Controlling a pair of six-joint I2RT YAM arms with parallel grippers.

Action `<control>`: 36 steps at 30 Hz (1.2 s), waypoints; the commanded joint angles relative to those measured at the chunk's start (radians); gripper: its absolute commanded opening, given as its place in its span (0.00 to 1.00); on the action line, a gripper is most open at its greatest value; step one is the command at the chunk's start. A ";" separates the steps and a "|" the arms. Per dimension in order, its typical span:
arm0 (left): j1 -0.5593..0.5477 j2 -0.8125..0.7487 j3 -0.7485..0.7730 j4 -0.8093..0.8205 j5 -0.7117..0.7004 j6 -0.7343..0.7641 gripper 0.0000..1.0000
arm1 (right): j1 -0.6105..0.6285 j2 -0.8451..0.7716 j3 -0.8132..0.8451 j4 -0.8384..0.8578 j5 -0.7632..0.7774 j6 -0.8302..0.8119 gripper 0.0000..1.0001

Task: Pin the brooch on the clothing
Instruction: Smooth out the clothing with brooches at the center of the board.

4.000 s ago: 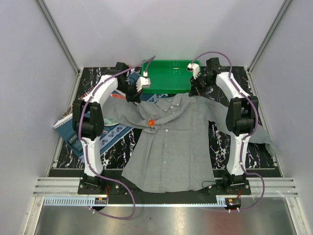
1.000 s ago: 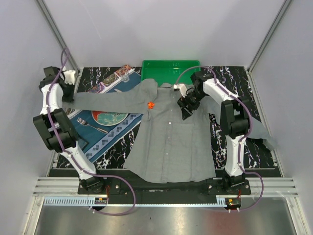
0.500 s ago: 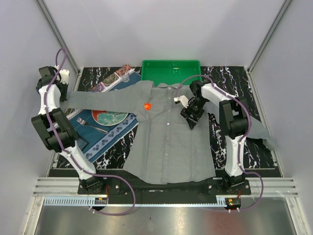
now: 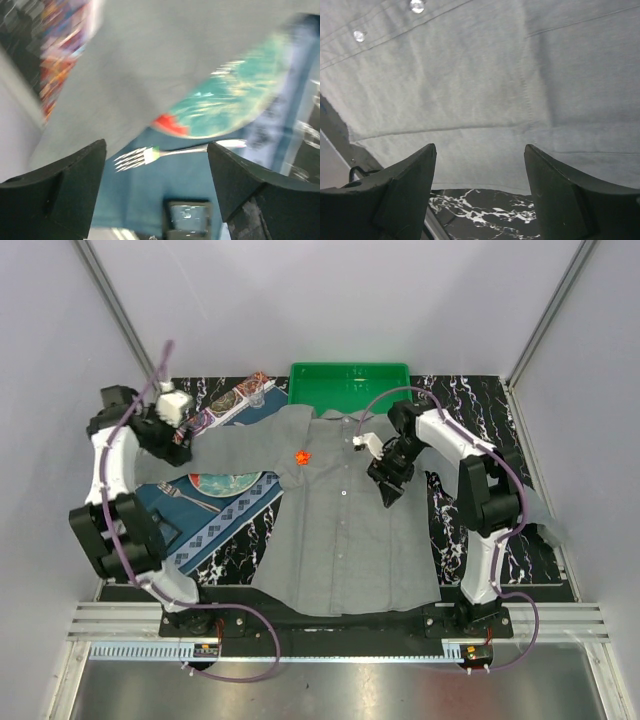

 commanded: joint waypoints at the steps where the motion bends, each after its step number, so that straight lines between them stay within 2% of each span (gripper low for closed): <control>1: -0.223 -0.181 -0.155 -0.354 0.340 0.386 0.84 | 0.017 -0.058 -0.094 -0.030 -0.008 -0.013 0.77; 2: -0.278 -0.206 -0.208 -0.355 0.317 0.396 0.83 | 0.017 -0.060 -0.111 -0.024 0.003 -0.017 0.75; 3: -0.381 -0.228 -0.260 -0.348 0.320 0.409 0.82 | 0.017 -0.065 -0.126 -0.024 0.012 -0.023 0.75; 4: -0.429 -0.257 -0.362 -0.295 0.321 0.397 0.81 | 0.017 -0.072 -0.164 -0.015 0.037 -0.028 0.74; 7: -0.631 -0.315 -0.508 -0.111 0.262 0.275 0.77 | 0.015 -0.089 -0.221 0.021 0.054 -0.016 0.73; 9: -0.749 -0.314 -0.553 -0.022 0.213 0.227 0.72 | 0.015 -0.094 -0.238 0.044 0.048 0.013 0.70; 10: -0.783 -0.309 -0.582 0.074 0.194 0.165 0.71 | 0.015 -0.092 -0.250 0.048 0.043 0.021 0.68; 13: -0.898 -0.236 -0.571 0.165 0.091 0.095 0.66 | 0.015 -0.088 -0.273 0.059 0.043 0.029 0.63; 15: -0.929 -0.161 -0.554 0.191 0.050 0.034 0.64 | 0.014 -0.088 -0.284 0.062 0.038 0.029 0.62; 18: -0.938 -0.087 -0.544 0.167 0.015 0.031 0.55 | 0.015 -0.089 -0.303 0.065 0.051 0.023 0.60; 23: -0.954 -0.098 -0.619 0.135 -0.090 0.041 0.52 | 0.015 -0.105 -0.362 0.070 0.087 -0.008 0.59; 29: -1.001 -0.159 -0.704 0.014 -0.099 0.109 0.51 | 0.015 -0.149 -0.421 0.068 0.092 -0.030 0.58; 33: -1.009 -0.199 -0.677 -0.044 -0.076 0.072 0.59 | 0.015 -0.212 -0.439 0.059 0.078 -0.034 0.61; 35: -1.009 -0.258 -0.632 -0.060 -0.055 0.011 0.68 | 0.015 -0.255 -0.422 0.036 0.054 -0.034 0.65; 36: -1.009 -0.283 -0.562 -0.074 -0.038 -0.005 0.76 | 0.014 -0.311 -0.392 0.027 0.008 -0.034 0.68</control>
